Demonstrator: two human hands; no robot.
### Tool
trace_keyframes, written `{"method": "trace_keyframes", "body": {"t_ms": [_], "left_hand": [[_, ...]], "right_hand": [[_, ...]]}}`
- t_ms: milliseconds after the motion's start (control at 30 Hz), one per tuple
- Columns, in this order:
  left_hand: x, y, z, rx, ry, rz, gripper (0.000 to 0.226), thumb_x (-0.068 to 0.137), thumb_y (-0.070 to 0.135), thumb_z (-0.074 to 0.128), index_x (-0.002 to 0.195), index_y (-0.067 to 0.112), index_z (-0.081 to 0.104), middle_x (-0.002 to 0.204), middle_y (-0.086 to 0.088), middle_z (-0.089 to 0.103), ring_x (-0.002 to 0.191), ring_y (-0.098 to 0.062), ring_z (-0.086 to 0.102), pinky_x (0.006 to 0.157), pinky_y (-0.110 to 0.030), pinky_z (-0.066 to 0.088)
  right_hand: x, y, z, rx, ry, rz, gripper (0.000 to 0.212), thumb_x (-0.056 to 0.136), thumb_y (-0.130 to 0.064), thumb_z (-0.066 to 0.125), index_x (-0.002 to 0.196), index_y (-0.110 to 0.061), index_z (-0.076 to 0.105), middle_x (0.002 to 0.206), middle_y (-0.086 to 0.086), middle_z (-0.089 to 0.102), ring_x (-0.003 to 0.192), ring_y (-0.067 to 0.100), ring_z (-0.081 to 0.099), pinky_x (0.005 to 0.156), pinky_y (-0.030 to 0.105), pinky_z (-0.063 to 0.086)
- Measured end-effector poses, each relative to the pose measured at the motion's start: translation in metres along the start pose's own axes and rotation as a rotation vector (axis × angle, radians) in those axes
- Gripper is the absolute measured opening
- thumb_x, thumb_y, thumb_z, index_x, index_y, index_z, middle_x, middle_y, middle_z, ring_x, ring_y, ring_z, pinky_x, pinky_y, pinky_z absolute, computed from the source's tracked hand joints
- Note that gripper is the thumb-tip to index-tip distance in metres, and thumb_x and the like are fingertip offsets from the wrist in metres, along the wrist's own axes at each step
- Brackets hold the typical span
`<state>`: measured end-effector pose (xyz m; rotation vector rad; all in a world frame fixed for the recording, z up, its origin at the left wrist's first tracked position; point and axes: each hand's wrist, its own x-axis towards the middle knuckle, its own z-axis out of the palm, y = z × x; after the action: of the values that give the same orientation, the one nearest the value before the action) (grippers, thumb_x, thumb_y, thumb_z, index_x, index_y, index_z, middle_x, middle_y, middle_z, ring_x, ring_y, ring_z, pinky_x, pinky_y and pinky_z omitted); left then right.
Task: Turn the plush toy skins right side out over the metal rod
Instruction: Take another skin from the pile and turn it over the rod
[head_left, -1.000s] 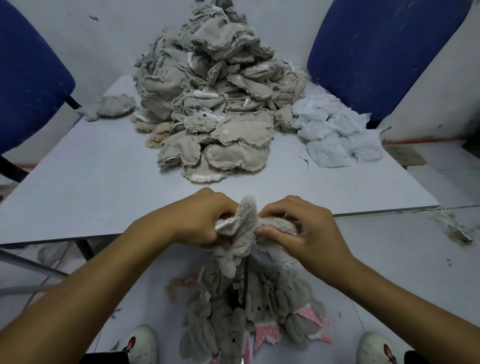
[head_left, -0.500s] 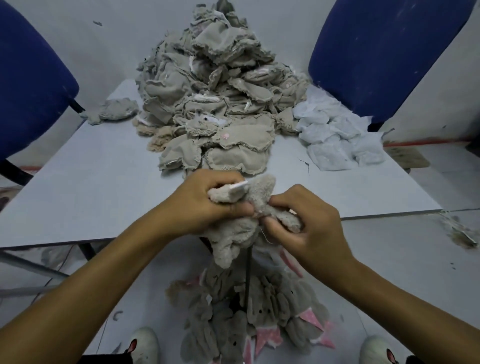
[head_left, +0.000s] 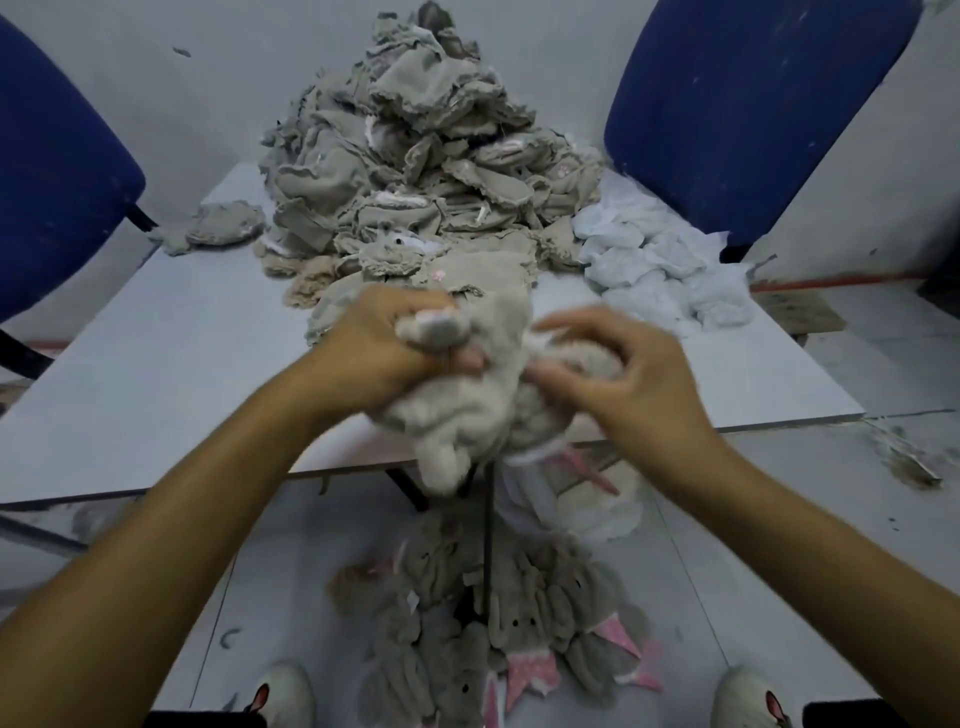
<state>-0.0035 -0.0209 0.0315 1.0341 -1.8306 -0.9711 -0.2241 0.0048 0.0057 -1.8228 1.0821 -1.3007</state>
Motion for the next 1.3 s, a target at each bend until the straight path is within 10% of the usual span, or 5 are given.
{"method": "trace_keyframes", "body": {"t_ms": [100, 267, 433, 867, 1300], "left_hand": [[0.024, 0.006, -0.009, 0.06, 0.211, -0.006, 0.016, 0.072, 0.027, 0.082, 0.084, 0.03, 0.072, 0.079, 0.014, 0.069, 0.075, -0.002, 0.063, 0.068, -0.021, 0.049], [0.029, -0.029, 0.016, 0.888, 0.184, 0.046, 0.047, 0.085, 0.015, 0.074, 0.129, 0.021, 0.059, 0.116, -0.012, 0.052, 0.109, -0.029, 0.047, 0.088, -0.044, 0.046], [0.038, -0.043, 0.039, 0.829, -0.198, 0.061, 0.022, 0.093, 0.008, 0.059, 0.109, 0.016, 0.072, 0.106, -0.005, 0.064, 0.1, -0.025, 0.059, 0.085, -0.033, 0.046], [0.051, -0.042, 0.072, 0.728, -0.009, 0.12, 0.012, 0.091, 0.006, 0.063, 0.1, 0.011, 0.069, 0.1, -0.008, 0.059, 0.089, -0.028, 0.061, 0.076, -0.042, 0.052], [0.051, -0.032, 0.067, 0.849, 0.117, -0.01, 0.008, 0.092, 0.018, 0.056, 0.095, 0.013, 0.061, 0.091, -0.002, 0.059, 0.085, -0.024, 0.055, 0.069, -0.04, 0.05]], "right_hand": [[0.037, 0.0, -0.011, 0.216, 0.154, 0.099, 0.038, 0.078, -0.012, 0.083, 0.111, -0.018, 0.067, 0.106, 0.003, 0.072, 0.097, 0.019, 0.071, 0.083, 0.038, 0.06], [0.049, 0.05, -0.012, -0.524, 0.013, 0.163, 0.038, 0.089, -0.014, 0.07, 0.125, -0.02, 0.059, 0.128, 0.004, 0.059, 0.117, 0.021, 0.056, 0.1, 0.035, 0.044], [0.049, 0.074, -0.001, -0.691, -0.168, 0.169, 0.035, 0.094, -0.01, 0.058, 0.128, -0.019, 0.056, 0.125, 0.01, 0.059, 0.112, 0.028, 0.055, 0.094, 0.039, 0.044], [0.054, 0.083, -0.025, -1.035, -0.109, 0.385, 0.076, 0.089, -0.006, 0.054, 0.154, -0.02, 0.016, 0.143, 0.016, 0.041, 0.129, 0.037, 0.036, 0.099, 0.051, 0.038], [0.059, 0.081, -0.033, -0.95, -0.019, 0.407, 0.038, 0.096, -0.048, 0.056, 0.118, -0.018, 0.053, 0.131, 0.011, 0.045, 0.123, 0.034, 0.037, 0.092, 0.05, 0.038]]}}
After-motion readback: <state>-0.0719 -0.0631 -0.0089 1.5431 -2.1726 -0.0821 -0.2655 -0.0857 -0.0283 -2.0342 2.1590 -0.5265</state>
